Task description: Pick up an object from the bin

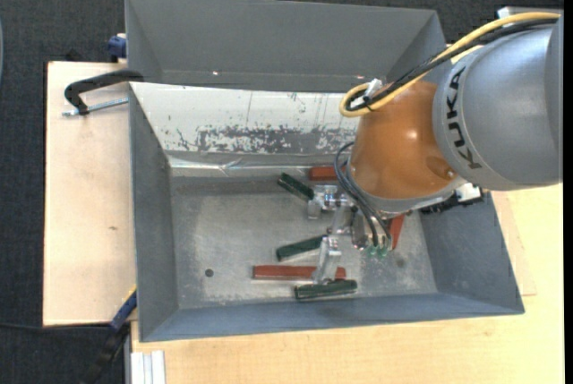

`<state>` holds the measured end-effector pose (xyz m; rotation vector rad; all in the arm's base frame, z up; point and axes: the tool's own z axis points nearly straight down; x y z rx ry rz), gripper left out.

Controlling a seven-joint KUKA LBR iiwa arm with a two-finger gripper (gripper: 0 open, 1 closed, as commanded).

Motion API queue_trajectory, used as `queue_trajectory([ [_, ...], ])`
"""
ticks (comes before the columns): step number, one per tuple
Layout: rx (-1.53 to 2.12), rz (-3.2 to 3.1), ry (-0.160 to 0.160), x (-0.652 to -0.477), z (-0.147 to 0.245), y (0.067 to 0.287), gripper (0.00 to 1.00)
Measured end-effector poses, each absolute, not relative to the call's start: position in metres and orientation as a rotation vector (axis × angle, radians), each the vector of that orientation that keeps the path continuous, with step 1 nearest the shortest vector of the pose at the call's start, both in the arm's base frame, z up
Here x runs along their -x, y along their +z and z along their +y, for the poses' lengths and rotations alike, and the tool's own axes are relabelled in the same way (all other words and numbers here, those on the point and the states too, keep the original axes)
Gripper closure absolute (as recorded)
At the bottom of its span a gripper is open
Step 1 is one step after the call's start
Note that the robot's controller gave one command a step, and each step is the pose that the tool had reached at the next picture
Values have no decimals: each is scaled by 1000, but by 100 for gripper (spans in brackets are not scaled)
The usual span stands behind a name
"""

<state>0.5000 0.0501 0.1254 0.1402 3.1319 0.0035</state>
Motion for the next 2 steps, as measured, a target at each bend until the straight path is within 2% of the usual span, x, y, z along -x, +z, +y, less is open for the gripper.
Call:
queue_trajectory([
  [1, -330, 3126, 2, -511, 50, 70, 0],
  [2, -297, 3118, 6, -500, 45, 73, 100],
])
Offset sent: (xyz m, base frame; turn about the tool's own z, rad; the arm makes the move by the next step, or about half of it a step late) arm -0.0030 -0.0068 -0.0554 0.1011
